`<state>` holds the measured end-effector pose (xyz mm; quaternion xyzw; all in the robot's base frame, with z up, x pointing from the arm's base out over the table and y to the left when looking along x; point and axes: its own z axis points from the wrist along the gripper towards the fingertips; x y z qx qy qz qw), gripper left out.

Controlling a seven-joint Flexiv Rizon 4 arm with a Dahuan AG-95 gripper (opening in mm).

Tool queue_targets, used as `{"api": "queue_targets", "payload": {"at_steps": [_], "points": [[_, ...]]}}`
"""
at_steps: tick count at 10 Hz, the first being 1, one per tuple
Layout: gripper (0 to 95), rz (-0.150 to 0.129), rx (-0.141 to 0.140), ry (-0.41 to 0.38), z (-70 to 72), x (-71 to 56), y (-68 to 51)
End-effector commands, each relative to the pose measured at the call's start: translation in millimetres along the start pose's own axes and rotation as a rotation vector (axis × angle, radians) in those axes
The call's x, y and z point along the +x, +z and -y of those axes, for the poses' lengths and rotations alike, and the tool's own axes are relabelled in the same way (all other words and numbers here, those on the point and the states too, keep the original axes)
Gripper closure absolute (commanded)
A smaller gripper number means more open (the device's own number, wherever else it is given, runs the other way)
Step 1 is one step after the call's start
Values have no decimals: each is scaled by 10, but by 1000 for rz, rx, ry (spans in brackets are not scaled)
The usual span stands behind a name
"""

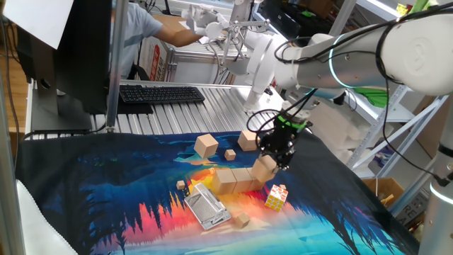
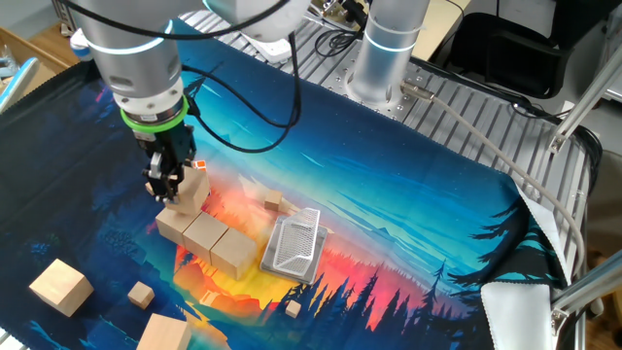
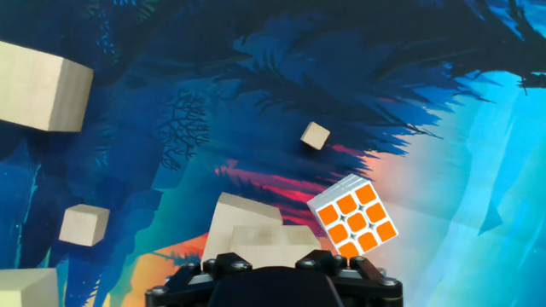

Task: Stack the blocks into a pyramid shape

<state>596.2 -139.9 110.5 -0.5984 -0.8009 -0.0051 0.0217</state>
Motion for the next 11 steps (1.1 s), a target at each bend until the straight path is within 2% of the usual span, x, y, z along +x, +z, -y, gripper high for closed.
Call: {"api": "queue_targets", "payload": {"at_steps": [1, 6, 11], "points": [[950, 4, 3, 49, -86, 75, 21], [950, 27, 2, 98, -266, 156, 151], [950, 19, 4, 122, -274, 158, 156]]}}
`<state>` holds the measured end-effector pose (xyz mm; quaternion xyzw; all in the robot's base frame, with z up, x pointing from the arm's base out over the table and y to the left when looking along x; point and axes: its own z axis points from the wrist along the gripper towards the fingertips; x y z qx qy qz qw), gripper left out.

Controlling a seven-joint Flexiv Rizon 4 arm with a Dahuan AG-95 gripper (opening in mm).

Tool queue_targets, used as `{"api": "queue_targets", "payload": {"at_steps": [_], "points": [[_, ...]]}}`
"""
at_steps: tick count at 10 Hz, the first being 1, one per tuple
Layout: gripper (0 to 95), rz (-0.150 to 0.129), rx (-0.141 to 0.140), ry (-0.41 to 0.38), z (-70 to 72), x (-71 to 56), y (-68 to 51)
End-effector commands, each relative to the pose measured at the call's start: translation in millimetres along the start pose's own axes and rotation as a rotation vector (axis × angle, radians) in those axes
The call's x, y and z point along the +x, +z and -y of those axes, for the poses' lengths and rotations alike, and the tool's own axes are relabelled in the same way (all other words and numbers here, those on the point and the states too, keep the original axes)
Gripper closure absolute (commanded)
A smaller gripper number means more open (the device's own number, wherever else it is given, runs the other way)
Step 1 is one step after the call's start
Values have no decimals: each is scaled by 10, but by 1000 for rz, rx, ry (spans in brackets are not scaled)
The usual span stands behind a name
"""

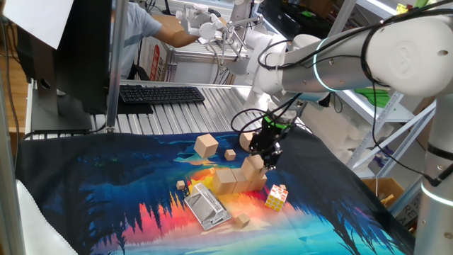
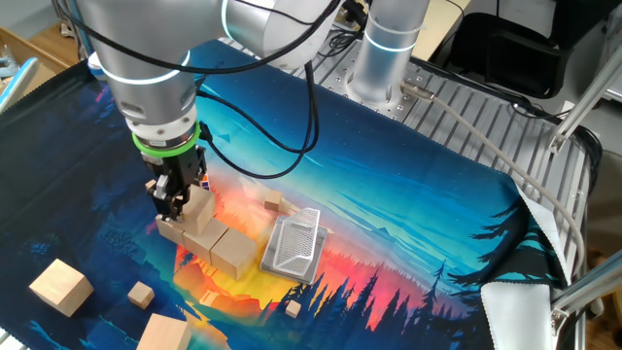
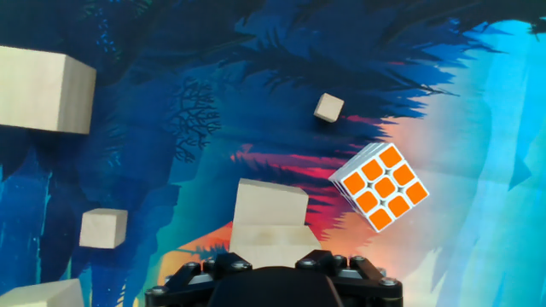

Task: Stack the blocks into a pyramid shape

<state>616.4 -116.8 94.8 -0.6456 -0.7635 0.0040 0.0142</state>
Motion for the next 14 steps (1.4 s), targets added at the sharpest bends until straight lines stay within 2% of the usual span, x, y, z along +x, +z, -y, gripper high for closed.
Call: {"api": "queue_targets", "payload": {"at_steps": [1, 14], "points": [[950, -5, 1, 5, -12, 2, -2], [950, -17, -2, 61, -35, 5, 37]]}}
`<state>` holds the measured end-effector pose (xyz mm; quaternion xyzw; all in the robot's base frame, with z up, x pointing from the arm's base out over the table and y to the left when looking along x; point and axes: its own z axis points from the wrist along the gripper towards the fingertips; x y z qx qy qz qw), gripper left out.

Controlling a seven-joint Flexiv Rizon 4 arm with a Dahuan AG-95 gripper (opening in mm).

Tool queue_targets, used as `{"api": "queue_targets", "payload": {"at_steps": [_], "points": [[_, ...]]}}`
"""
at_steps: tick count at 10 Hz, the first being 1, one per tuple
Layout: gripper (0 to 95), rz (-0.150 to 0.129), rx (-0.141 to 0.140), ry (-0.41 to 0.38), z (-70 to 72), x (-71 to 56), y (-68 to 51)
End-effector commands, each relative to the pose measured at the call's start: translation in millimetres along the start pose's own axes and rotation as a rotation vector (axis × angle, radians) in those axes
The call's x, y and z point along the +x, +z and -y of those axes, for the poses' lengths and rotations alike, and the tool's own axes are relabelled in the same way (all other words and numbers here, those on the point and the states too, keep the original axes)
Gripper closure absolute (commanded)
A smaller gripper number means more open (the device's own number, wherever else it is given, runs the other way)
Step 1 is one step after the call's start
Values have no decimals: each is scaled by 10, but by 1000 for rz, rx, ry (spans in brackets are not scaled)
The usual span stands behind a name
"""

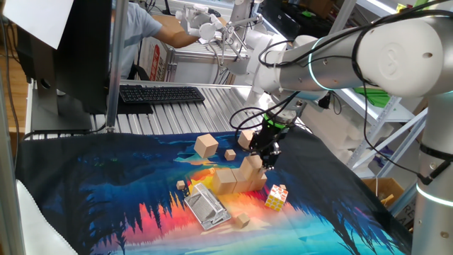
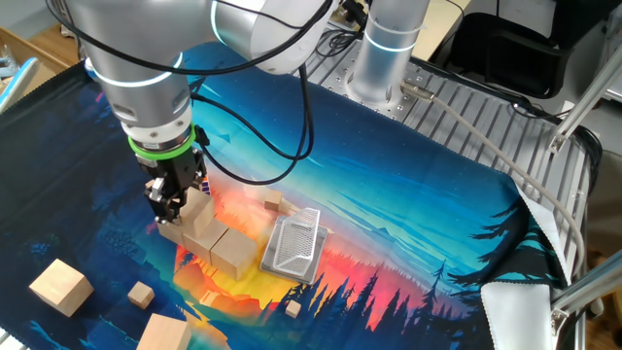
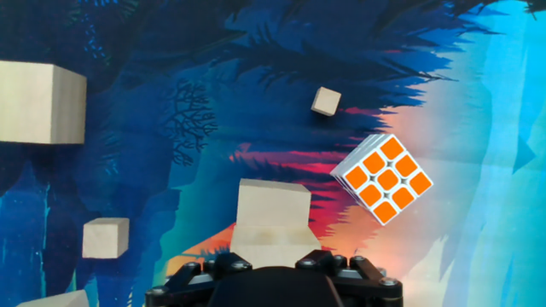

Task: Stack the blocks into a pyramid shape

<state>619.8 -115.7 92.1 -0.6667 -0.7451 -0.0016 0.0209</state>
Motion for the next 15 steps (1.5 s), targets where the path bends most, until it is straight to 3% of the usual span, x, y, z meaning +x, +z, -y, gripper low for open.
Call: {"api": "queue_targets", "payload": {"at_steps": [1, 9, 13, 14, 15], "points": [[950, 0, -2, 12, 1, 0, 10], [950, 0, -1, 42, 4, -4, 8], [190, 2, 2, 42, 3, -3, 7], [190, 2, 1, 41, 1, -1, 4], [0, 5, 0, 42, 0, 3, -1]]}}
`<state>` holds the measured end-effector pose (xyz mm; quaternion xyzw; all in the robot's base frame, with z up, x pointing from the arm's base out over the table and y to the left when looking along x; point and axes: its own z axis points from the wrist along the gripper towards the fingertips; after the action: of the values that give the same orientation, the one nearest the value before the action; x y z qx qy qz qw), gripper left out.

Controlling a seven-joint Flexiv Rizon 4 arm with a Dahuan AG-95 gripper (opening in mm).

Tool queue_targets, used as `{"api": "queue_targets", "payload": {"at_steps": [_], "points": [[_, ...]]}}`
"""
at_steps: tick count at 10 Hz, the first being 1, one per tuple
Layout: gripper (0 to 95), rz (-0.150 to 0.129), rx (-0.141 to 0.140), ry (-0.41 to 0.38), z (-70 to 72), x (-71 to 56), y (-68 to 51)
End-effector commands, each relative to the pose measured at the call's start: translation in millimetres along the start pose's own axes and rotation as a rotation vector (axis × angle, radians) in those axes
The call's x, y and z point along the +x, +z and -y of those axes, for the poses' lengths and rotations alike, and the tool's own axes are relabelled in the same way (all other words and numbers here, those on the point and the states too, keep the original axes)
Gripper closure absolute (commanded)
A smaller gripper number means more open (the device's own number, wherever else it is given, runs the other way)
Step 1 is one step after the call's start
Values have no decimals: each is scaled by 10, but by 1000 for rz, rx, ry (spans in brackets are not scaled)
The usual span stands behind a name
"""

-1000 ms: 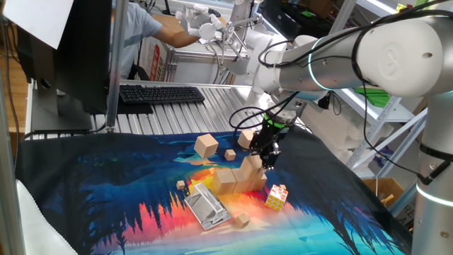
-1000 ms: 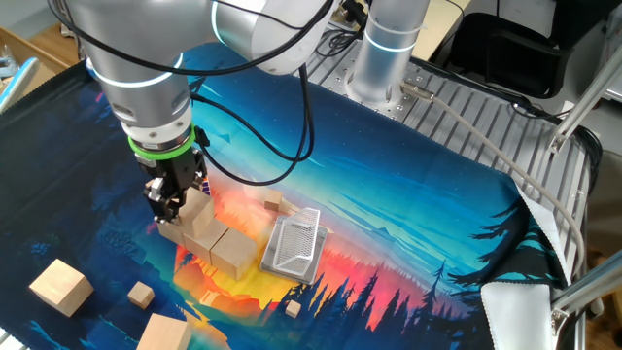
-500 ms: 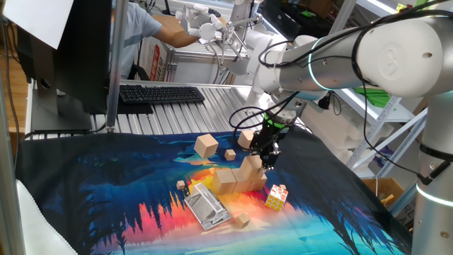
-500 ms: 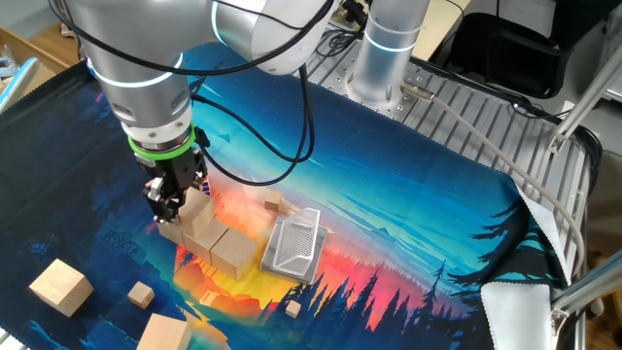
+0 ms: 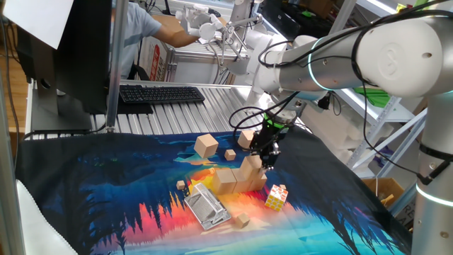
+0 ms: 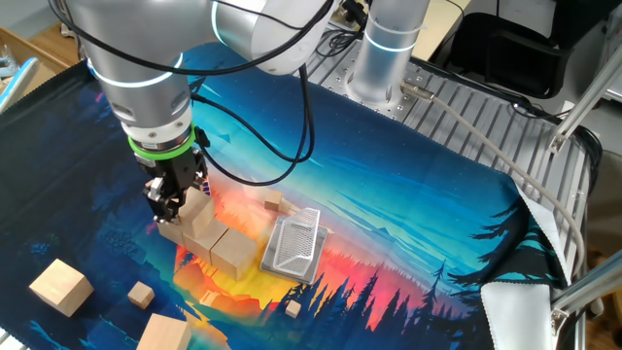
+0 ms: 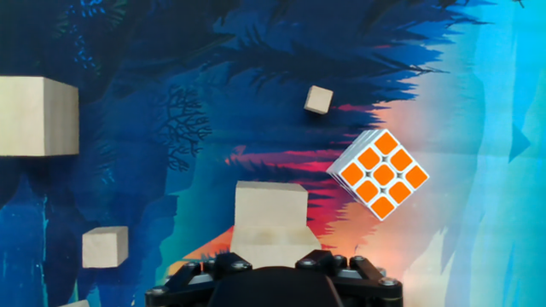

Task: Stack the blocks into a pyramid shape

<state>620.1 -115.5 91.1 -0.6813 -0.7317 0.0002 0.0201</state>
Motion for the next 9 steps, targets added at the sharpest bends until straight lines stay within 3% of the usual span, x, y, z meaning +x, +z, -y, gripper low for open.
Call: {"api": "queue_targets", "payload": {"at_steps": [1, 4, 5, 6, 8, 9], "points": [[0, 4, -2, 0, -2, 7, -22], [0, -1, 3, -24, -32, 19, -96], [0, -7, 9, -70, -28, 3, -150], [190, -22, 8, -122, -22, -47, -223], [190, -59, 13, -191, -77, -184, -389], [190, -64, 17, -211, -101, -222, -436]]}}
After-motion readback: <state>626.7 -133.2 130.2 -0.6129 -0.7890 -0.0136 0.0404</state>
